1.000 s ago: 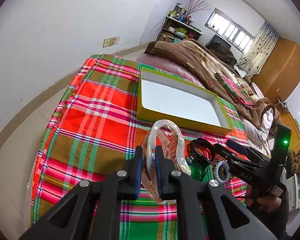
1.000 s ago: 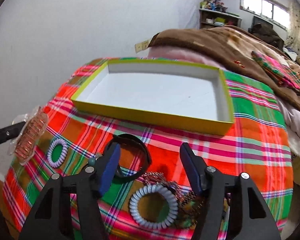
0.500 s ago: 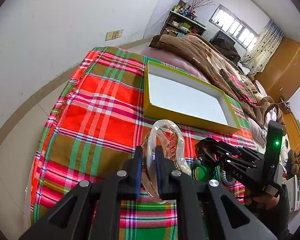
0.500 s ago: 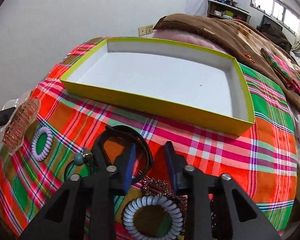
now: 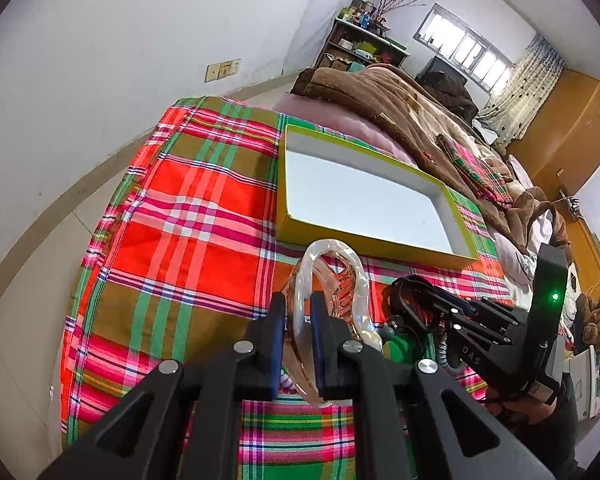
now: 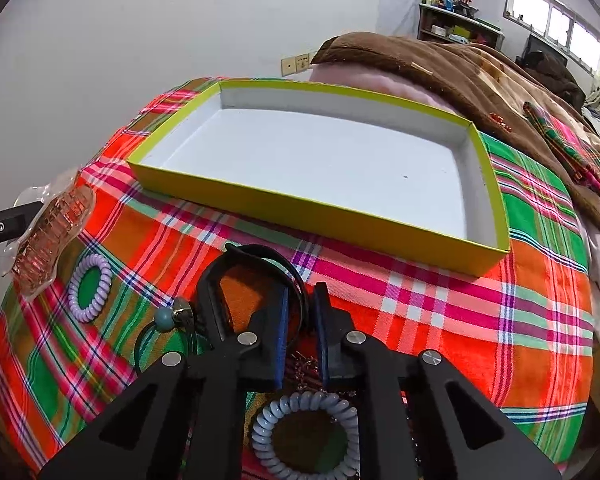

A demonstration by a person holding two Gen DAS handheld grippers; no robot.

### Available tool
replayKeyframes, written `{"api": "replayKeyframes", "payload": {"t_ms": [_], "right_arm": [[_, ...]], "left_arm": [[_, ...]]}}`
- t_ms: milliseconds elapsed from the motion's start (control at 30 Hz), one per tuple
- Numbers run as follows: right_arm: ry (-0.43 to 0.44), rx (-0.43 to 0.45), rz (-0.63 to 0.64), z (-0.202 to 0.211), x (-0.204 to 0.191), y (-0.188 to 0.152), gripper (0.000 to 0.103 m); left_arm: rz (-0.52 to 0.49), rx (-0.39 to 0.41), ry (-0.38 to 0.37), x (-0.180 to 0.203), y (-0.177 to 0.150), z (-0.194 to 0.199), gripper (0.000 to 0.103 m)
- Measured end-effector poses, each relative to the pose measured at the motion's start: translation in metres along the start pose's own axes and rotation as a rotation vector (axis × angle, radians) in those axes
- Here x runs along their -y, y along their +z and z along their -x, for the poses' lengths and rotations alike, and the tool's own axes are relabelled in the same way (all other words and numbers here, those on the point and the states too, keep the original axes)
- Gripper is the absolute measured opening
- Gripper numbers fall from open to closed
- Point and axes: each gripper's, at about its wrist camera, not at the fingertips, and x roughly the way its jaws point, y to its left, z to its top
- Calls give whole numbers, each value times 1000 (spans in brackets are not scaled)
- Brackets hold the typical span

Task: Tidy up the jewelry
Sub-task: 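Carry the clip in the left gripper and bracelet in the right gripper into the yellow box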

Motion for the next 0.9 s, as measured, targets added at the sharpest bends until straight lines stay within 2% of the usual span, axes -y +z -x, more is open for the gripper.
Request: {"api": "replayKeyframes", "payload": {"t_ms": [233,467,700,900], "right_arm": [[13,25,-22,12,7,4,11],[7,102,-68,36,20,22,11],[-42,159,-152,42,48,55,11],[-91,159,-201,27,72,80,11]], "left_arm": [[-16,2,1,7,10,-1,13],[-51,25,-7,22,33,-3,13],[-61,50,-11,32,65,-20,13],[-77,54,-24,45,91,-45,13]]}}
